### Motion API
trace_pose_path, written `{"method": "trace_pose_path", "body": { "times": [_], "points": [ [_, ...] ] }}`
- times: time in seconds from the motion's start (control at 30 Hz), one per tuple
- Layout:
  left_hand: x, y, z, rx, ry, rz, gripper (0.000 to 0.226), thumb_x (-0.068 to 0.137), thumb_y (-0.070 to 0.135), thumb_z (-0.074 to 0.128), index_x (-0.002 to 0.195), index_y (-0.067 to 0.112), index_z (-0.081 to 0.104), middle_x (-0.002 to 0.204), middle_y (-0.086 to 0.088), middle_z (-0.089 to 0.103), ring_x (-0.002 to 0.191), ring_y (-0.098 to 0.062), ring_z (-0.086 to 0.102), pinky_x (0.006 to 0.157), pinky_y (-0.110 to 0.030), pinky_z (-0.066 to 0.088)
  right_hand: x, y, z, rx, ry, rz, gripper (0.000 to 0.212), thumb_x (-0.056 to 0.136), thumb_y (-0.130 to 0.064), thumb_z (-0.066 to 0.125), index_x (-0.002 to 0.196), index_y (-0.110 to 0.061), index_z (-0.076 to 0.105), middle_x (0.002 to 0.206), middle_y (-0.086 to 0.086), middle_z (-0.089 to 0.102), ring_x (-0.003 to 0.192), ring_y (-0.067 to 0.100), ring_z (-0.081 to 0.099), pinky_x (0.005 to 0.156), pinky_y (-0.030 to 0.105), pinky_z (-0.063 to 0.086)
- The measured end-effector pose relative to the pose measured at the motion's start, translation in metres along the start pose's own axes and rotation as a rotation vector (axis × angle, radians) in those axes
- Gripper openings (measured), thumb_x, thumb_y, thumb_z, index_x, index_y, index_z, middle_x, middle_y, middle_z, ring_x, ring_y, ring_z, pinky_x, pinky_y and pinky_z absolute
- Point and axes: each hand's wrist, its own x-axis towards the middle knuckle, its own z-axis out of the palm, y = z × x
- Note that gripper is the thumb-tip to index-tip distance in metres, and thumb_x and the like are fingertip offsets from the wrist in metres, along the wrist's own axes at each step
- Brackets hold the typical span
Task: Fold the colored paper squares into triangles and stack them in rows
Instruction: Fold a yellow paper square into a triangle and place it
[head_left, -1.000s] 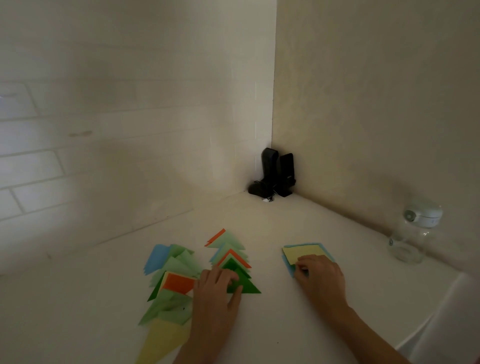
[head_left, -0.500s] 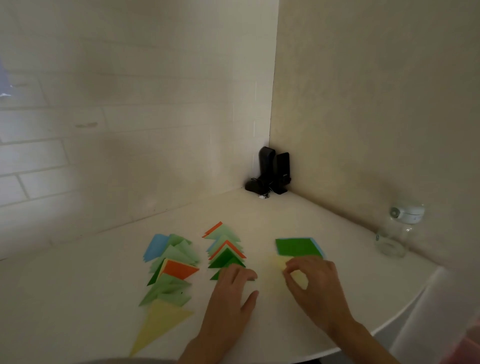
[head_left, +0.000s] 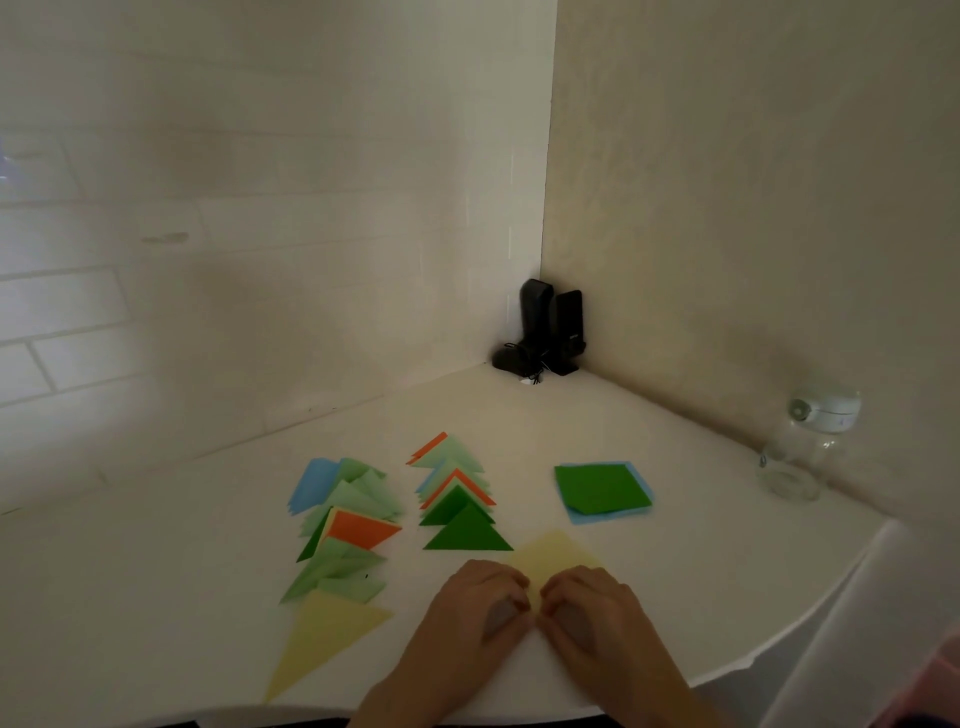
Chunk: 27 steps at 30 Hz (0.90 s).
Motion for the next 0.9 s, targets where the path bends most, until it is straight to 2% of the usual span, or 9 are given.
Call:
{"method": "trace_pose_path", "body": {
  "times": [0.2,0.3,0.37,0.43,0.53,0.63,0.73,0.8,0.9],
  "points": [
    [0.004,-0.002,0.001,-0.083,0.009,-0.113,0.01,0.074,0.036,0.069,0.078,0.029,0.064,0.099,0.021,0.062,0.1,0.002,0.053,0.087,-0.017,0.041,0.007,0.003,0.001,0.132,-0.041,0.083,0.011,0.071,-0.042,0.065,0.079,-0.036,0.06,0.085,-0.024,0.055,0.082,-0.005,0.055,0.069,0.029,0.05],
    [0.008,-0.003,0.004,-0.112,0.027,-0.18,0.014,0.067,0.04,0.069,0.074,0.028,0.067,0.094,0.021,0.064,0.096,0.002,0.055,0.083,-0.014,0.04,0.013,0.004,0.0,0.246,-0.031,0.14,0.021,0.062,-0.038,0.064,0.082,-0.042,0.062,0.083,-0.023,0.058,0.077,-0.007,0.058,0.069,0.015,0.048],
    [0.011,-0.004,0.005,-0.14,0.043,-0.205,0.016,0.064,0.04,0.07,0.074,0.028,0.067,0.09,0.019,0.065,0.092,0.001,0.057,0.081,-0.012,0.04,0.016,0.005,0.001,0.294,-0.032,0.167,0.026,0.06,-0.041,0.065,0.083,-0.052,0.06,0.09,-0.024,0.059,0.077,-0.006,0.058,0.069,0.008,0.044],
    [0.013,-0.002,0.006,-0.18,0.054,-0.228,0.016,0.062,0.038,0.07,0.073,0.027,0.067,0.087,0.018,0.065,0.089,0.0,0.058,0.079,-0.01,0.039,0.018,0.007,0.002,0.313,-0.069,0.185,0.029,0.059,-0.047,0.063,0.084,-0.058,0.056,0.093,-0.028,0.056,0.078,-0.003,0.057,0.07,0.013,0.045],
    [0.014,-0.001,0.007,-0.227,0.057,-0.251,0.015,0.059,0.034,0.071,0.072,0.027,0.068,0.084,0.017,0.066,0.087,-0.001,0.06,0.078,-0.011,0.041,0.02,0.008,-0.001,0.324,-0.123,0.207,0.029,0.055,-0.05,0.058,0.081,-0.061,0.054,0.082,-0.022,0.057,0.081,0.0,0.057,0.074,0.019,0.046],
    [0.015,-0.004,0.004,-0.24,0.011,-0.296,0.012,0.058,0.03,0.072,0.068,0.035,0.067,0.088,0.019,0.066,0.09,-0.001,0.06,0.079,-0.01,0.041,0.022,0.008,-0.007,0.373,-0.177,0.186,0.033,0.053,-0.042,0.056,0.083,-0.057,0.057,0.084,-0.016,0.058,0.084,-0.001,0.057,0.074,0.01,0.042],
    [0.015,-0.006,0.0,-0.225,-0.041,-0.334,0.023,0.059,0.024,0.072,0.072,0.041,0.065,0.093,0.023,0.065,0.094,0.002,0.058,0.082,-0.007,0.038,0.019,0.009,-0.013,0.344,-0.193,0.132,0.023,0.06,-0.035,0.059,0.08,-0.046,0.063,0.088,-0.013,0.06,0.087,-0.005,0.056,0.074,0.004,0.038],
    [0.014,-0.004,-0.002,-0.226,-0.052,-0.344,0.027,0.061,0.02,0.072,0.076,0.042,0.065,0.091,0.019,0.066,0.095,0.003,0.057,0.083,-0.008,0.038,0.016,0.01,-0.016,0.316,-0.199,0.106,0.022,0.066,-0.037,0.063,0.087,-0.039,0.066,0.091,-0.014,0.061,0.088,-0.007,0.057,0.076,0.003,0.038],
    [0.015,0.0,-0.007,-0.219,-0.108,-0.326,0.034,0.065,0.019,0.064,0.085,0.046,0.06,0.097,0.022,0.063,0.1,0.005,0.053,0.088,-0.008,0.037,0.011,0.009,-0.014,0.275,-0.17,0.11,0.022,0.068,-0.048,0.066,0.086,-0.037,0.068,0.093,-0.02,0.059,0.089,-0.008,0.056,0.079,0.006,0.039]
  ]
}}
